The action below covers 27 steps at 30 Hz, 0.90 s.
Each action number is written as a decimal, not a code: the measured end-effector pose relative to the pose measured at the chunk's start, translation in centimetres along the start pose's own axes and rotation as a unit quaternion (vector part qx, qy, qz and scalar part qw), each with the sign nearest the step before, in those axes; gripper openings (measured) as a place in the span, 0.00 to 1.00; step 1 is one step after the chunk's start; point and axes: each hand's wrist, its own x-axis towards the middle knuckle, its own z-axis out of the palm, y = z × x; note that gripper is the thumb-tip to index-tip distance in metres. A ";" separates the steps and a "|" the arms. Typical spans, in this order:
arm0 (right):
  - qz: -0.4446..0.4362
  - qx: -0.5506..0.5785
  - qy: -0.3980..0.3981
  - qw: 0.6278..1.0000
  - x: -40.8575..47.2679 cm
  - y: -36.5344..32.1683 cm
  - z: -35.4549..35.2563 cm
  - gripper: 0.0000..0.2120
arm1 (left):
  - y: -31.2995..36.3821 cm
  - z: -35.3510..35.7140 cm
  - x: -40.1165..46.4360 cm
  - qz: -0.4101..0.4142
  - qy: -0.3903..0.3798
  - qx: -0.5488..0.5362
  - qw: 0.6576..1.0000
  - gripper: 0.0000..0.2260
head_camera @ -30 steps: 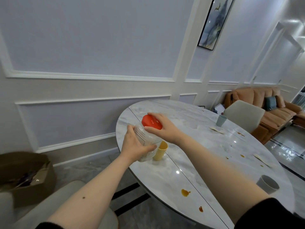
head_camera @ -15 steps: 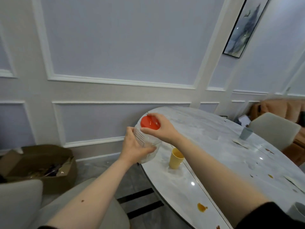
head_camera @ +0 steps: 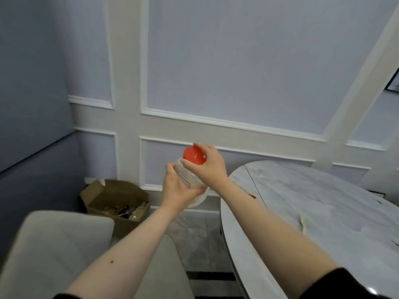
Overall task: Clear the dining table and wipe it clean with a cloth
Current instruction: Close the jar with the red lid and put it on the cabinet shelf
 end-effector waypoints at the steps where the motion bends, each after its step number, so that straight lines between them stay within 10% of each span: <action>1: -0.009 0.003 -0.011 1.000 0.5 -0.7 0.7 0.30 | -0.3 -0.9 0.4 0.000 0.021 0.010 1.000 0.38; 7: -0.012 0.052 -0.014 0.998 2.0 -4.9 4.9 0.32 | -0.9 -5.5 1.1 -0.014 0.127 0.060 0.990 0.41; 18: -0.146 0.146 -0.262 0.943 1.5 -16.1 11.4 0.31 | -2.2 -18.8 -2.8 -0.038 0.291 0.111 0.949 0.37; 27: -0.176 0.119 -0.266 0.940 -5.0 -29.9 20.0 0.32 | -3.7 -32.9 -8.2 -0.014 0.408 0.162 0.898 0.37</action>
